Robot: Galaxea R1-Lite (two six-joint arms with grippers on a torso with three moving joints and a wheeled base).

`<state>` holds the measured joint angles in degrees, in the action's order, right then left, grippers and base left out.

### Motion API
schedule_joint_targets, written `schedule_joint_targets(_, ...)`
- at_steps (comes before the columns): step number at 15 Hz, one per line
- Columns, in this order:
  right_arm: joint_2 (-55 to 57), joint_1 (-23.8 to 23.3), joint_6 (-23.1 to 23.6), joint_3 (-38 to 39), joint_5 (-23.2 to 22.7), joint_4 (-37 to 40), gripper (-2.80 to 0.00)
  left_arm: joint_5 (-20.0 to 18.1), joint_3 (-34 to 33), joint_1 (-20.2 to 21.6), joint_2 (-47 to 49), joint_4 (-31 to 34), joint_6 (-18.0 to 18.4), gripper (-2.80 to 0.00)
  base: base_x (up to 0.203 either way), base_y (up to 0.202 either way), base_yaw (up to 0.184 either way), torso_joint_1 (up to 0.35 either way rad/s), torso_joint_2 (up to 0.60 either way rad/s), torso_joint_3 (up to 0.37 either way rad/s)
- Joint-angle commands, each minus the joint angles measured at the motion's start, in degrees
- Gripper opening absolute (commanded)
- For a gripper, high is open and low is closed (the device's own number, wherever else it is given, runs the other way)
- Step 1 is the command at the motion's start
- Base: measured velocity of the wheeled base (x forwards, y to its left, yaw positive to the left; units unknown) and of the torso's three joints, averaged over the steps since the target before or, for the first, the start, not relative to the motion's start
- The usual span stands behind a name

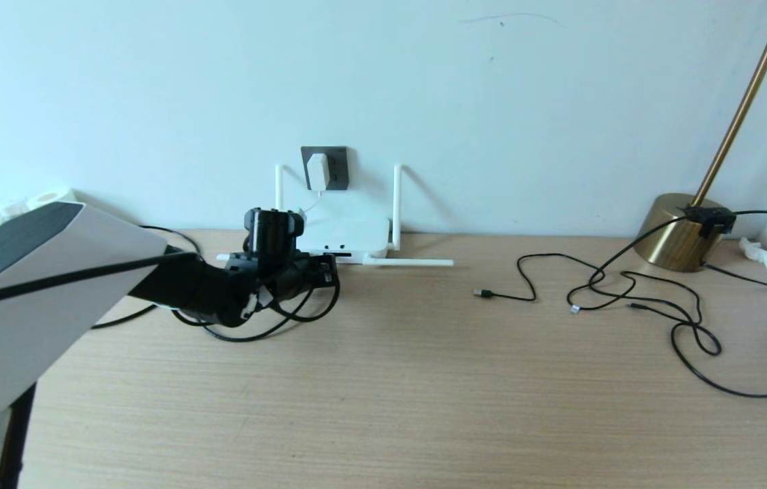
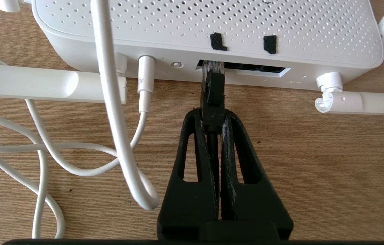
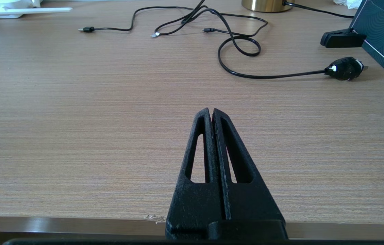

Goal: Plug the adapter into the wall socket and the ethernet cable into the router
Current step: Plug cable into router interface

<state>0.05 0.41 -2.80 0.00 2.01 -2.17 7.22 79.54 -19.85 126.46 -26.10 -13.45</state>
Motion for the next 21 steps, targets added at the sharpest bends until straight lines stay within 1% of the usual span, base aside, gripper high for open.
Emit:
schedule_joint_targets(1,0.0,0.0,0.0,0.6,0.0,0.0,-2.80,0.1,0.3,0.0,-0.2,-0.2,-0.1,-2.80,0.000,0.000,0.000,0.000,0.00,0.000)
schedule_joint_targets(9,0.0,0.0,0.0,0.6,0.0,0.0,-2.80,0.1,2.2,0.0,0.2,1.9,-0.1,-2.80,0.000,0.000,0.000,0.000,0.00,0.000)
schedule_joint_targets(21,0.0,0.0,0.0,0.6,0.0,0.0,-2.80,0.1,2.2,-0.1,0.7,1.9,-0.1,-2.80,0.000,0.000,0.000,0.000,0.00,0.000)
